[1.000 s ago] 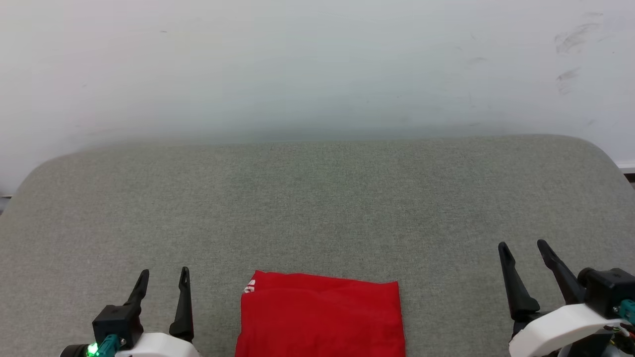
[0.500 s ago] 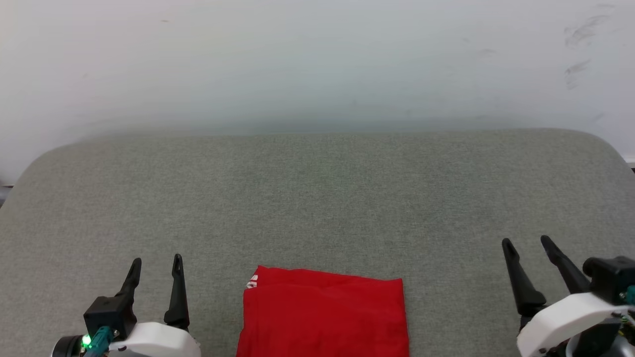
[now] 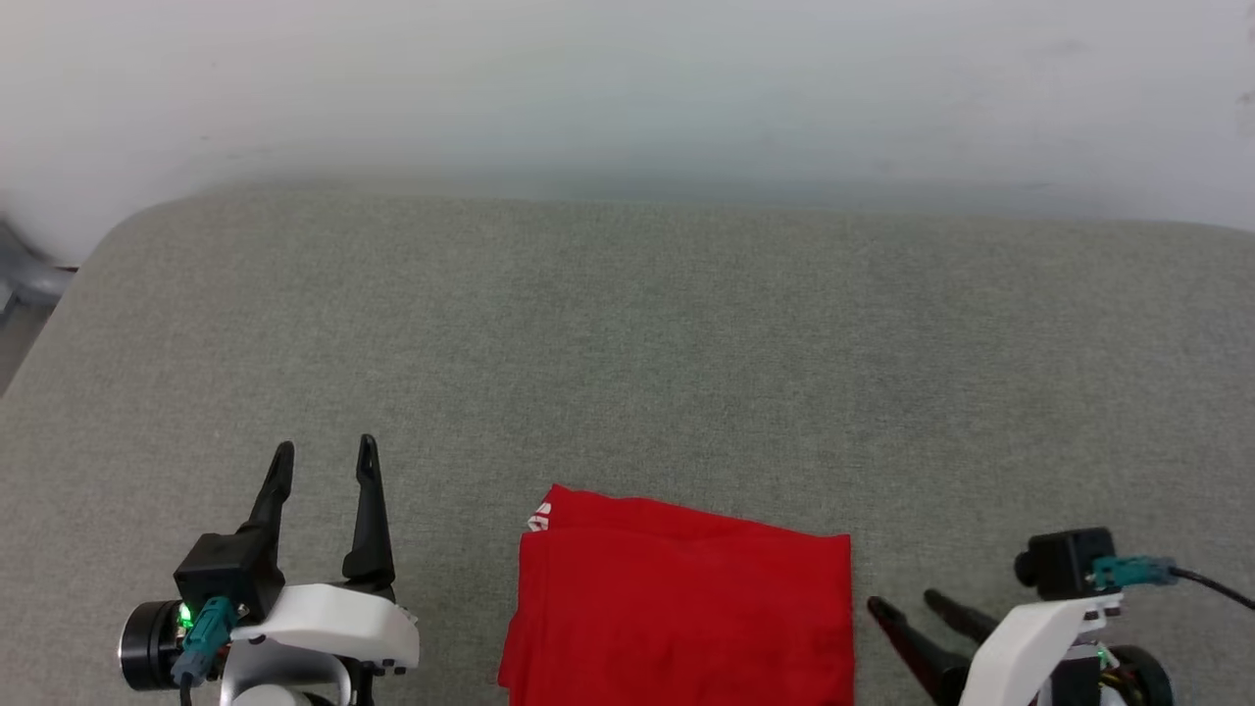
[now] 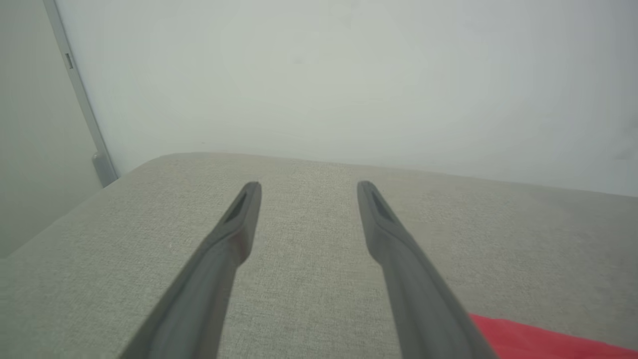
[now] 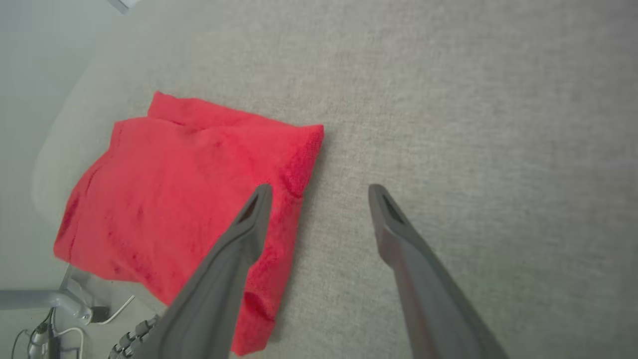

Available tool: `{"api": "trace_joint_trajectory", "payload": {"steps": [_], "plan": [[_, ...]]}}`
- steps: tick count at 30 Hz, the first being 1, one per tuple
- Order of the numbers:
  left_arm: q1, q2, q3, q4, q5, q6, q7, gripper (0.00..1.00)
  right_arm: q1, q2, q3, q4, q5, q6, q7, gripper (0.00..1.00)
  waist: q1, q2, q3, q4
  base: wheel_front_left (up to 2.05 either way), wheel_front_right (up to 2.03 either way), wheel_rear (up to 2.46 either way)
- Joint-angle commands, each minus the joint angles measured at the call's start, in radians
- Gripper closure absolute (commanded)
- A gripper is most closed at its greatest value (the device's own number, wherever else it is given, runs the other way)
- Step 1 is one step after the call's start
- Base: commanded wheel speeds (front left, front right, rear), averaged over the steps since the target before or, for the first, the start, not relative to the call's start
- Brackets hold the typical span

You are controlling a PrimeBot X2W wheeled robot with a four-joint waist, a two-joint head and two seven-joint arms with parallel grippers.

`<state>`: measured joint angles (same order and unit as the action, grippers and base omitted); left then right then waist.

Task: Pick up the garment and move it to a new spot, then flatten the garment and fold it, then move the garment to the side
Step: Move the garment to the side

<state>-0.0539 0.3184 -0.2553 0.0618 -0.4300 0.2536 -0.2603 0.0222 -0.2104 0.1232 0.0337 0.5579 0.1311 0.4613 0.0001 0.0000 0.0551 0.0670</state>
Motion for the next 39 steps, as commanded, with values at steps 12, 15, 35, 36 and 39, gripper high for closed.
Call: {"api": "trace_joint_trajectory", "payload": {"steps": [12,15,35,36,39], "plan": [[-0.047,-0.059,0.048,0.018,0.053,-0.049,-0.007,0.0,-0.053,-0.006,0.196,0.181,0.186,-0.001,0.072,0.0,-0.0001,0.0,0.083,0.05,0.0,0.0,0.0],[-0.047,-0.067,0.058,0.024,0.062,-0.059,-0.007,0.0,-0.063,0.0,0.232,0.21,0.223,-0.001,0.084,0.0,-0.0001,0.0,0.087,0.049,0.0,0.0,0.0],[0.017,-0.092,0.12,0.056,0.104,-0.102,-0.006,0.0,-0.158,-0.091,0.29,0.248,0.231,-0.001,0.017,1.0,-0.0001,0.0,-0.007,-0.05,0.0,0.0,0.0],[0.021,-0.092,0.122,0.053,0.107,-0.101,-0.006,0.0,-0.163,-0.105,0.286,0.249,0.221,-0.001,0.02,1.0,-0.0001,0.0,-0.008,-0.07,0.0,0.0,0.0],[0.029,-0.096,0.126,0.042,0.111,-0.102,-0.005,0.0,-0.173,-0.134,0.263,0.256,0.198,-0.001,0.029,1.0,-0.0001,0.0,-0.004,-0.13,0.0,0.0,0.0]]}}
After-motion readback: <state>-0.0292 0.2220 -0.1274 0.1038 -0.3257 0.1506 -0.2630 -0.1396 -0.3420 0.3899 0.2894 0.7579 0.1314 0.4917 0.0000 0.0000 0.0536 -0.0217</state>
